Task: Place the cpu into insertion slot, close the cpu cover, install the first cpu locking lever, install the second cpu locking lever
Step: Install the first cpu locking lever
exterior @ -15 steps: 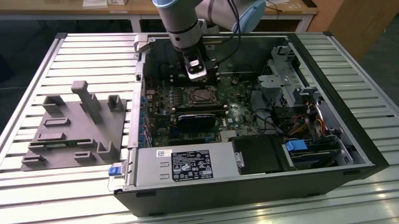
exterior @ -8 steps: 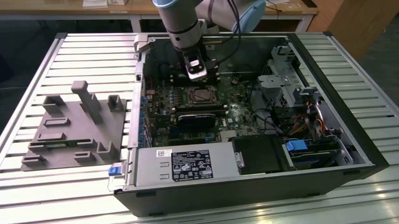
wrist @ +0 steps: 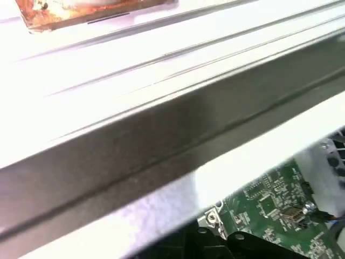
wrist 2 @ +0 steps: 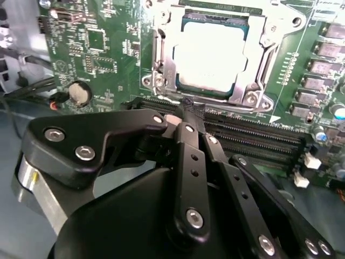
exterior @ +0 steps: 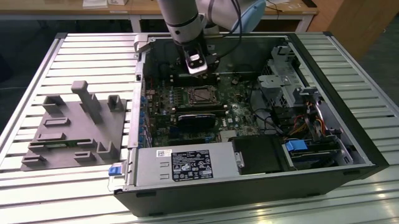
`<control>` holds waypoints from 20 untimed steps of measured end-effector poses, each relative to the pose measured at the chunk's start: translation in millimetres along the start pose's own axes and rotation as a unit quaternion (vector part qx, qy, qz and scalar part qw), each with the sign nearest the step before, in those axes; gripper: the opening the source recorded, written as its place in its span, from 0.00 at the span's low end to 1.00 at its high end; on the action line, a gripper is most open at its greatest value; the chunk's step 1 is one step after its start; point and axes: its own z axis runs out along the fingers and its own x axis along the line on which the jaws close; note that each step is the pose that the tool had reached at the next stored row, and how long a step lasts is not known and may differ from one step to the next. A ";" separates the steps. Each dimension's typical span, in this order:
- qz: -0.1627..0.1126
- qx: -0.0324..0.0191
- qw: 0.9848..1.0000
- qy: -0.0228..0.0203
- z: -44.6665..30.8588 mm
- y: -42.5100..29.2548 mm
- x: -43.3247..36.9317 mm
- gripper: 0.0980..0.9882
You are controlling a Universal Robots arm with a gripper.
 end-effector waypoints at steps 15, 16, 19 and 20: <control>0.002 0.017 0.999 0.035 -2.8 3.0 -5.8 0.00; 0.003 0.020 0.999 0.041 -2.3 3.6 -7.0 0.00; 0.004 0.031 0.998 0.059 -1.0 5.1 -10.4 0.00; 0.004 0.034 0.997 0.065 -0.5 5.5 -11.5 0.00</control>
